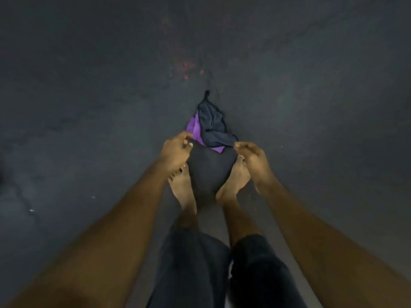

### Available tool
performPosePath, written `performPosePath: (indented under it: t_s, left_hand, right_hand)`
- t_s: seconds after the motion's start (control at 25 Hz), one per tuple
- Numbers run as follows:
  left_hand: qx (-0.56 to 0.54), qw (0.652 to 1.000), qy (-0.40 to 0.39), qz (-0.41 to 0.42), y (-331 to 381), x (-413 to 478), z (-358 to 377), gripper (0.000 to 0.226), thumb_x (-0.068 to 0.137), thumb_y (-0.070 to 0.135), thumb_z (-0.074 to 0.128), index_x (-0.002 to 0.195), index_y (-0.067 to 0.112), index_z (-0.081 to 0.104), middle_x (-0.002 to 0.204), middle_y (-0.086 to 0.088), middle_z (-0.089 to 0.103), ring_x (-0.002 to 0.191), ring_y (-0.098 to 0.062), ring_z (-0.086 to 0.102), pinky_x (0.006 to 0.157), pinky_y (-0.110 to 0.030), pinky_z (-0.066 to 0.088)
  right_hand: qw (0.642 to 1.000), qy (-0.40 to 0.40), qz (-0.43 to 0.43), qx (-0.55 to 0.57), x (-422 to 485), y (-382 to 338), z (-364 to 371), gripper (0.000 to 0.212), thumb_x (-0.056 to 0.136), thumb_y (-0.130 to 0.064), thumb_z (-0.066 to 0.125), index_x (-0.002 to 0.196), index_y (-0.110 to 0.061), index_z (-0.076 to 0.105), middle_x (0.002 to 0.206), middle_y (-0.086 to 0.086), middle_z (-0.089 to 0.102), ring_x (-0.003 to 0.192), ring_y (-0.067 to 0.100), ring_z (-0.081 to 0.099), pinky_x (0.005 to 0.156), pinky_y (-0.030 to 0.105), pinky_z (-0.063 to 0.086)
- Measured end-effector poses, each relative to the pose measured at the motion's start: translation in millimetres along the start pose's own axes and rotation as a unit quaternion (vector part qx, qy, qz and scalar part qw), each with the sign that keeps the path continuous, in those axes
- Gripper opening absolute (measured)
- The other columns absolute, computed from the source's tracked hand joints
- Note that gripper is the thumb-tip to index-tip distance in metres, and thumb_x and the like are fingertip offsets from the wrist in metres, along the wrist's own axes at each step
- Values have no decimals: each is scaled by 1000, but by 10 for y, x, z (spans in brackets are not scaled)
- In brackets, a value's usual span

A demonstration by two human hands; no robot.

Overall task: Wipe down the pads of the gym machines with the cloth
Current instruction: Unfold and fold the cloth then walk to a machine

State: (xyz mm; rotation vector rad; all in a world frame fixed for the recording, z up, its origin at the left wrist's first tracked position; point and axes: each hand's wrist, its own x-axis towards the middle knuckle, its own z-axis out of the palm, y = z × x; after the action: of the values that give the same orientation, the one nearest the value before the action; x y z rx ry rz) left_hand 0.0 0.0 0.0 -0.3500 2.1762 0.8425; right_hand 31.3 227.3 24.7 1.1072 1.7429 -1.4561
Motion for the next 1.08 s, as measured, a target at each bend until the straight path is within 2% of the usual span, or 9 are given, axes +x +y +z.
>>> performPosePath:
  t_s: [0.12,0.28,0.4,0.48,0.56,0.76,0.88,0.96,1.08]
  left_hand:
    - [43,998,-49,-27,-426,859,642,40,99,17,53,139,25,56,110,-13,70,110,-31,62,92,-24,40]
    - [72,994,-79,-29,-706,1360,1140,46,97,26,56,143,29,52,124,-13,66,117,-31,60,100,-28,43]
    - [36,999,-7,-18,-654,1332,1085,26,92,26,67,117,20,69,104,-8,74,100,-26,69,92,-30,52]
    - [-13,997,72,0,-436,1123,841,13,87,29,76,89,17,71,79,-2,72,75,-18,68,73,-29,54]
    - [-3,991,131,29,-69,798,417,22,84,24,79,73,16,62,63,2,63,58,-14,58,59,-27,46]
    - [39,983,128,126,910,-83,-732,21,76,-9,56,86,8,53,75,-12,59,69,-33,56,63,-46,48]
    - [18,971,104,214,1554,-666,-1461,32,70,-13,47,94,8,48,81,-12,56,72,-33,52,66,-43,48]
    - [11,957,89,274,2000,-1113,-1986,35,68,-13,45,96,8,47,81,-11,56,72,-32,50,67,-40,46]
    - [5,931,71,358,2612,-1751,-2715,38,67,-13,45,98,9,47,80,-4,55,69,-23,46,65,-29,42]
  right_hand:
    - [1000,-11,13,-5,1009,488,254,14,97,-11,64,109,-5,69,105,0,69,94,4,62,85,16,47]
    - [998,-2,47,-45,1766,967,495,15,88,-15,76,101,-17,70,143,11,51,129,23,52,110,38,42]
    - [992,-23,81,-92,1749,936,469,40,90,-17,72,128,-11,63,137,5,54,127,21,50,109,36,40]
    - [989,-49,83,-109,1476,769,399,46,91,-14,67,136,-15,59,126,-2,59,119,19,55,104,35,45]
    - [989,-55,55,-125,1042,439,311,40,90,-14,64,129,-23,63,113,-6,67,107,17,64,94,34,52]
    - [987,-13,-35,-157,-257,-744,156,19,91,-8,64,104,-15,76,95,0,74,82,14,68,66,18,53]
    - [983,-13,-78,-165,-1027,-1577,29,19,93,-6,61,90,-7,79,87,8,76,81,24,72,75,38,61]
    - [976,-9,-122,-181,-1560,-2104,-63,16,94,-6,62,103,-5,76,99,8,74,94,25,70,75,36,55]
    - [944,17,-281,-171,-2272,-2886,-221,59,86,1,68,141,-15,54,140,1,54,126,16,51,93,23,41]
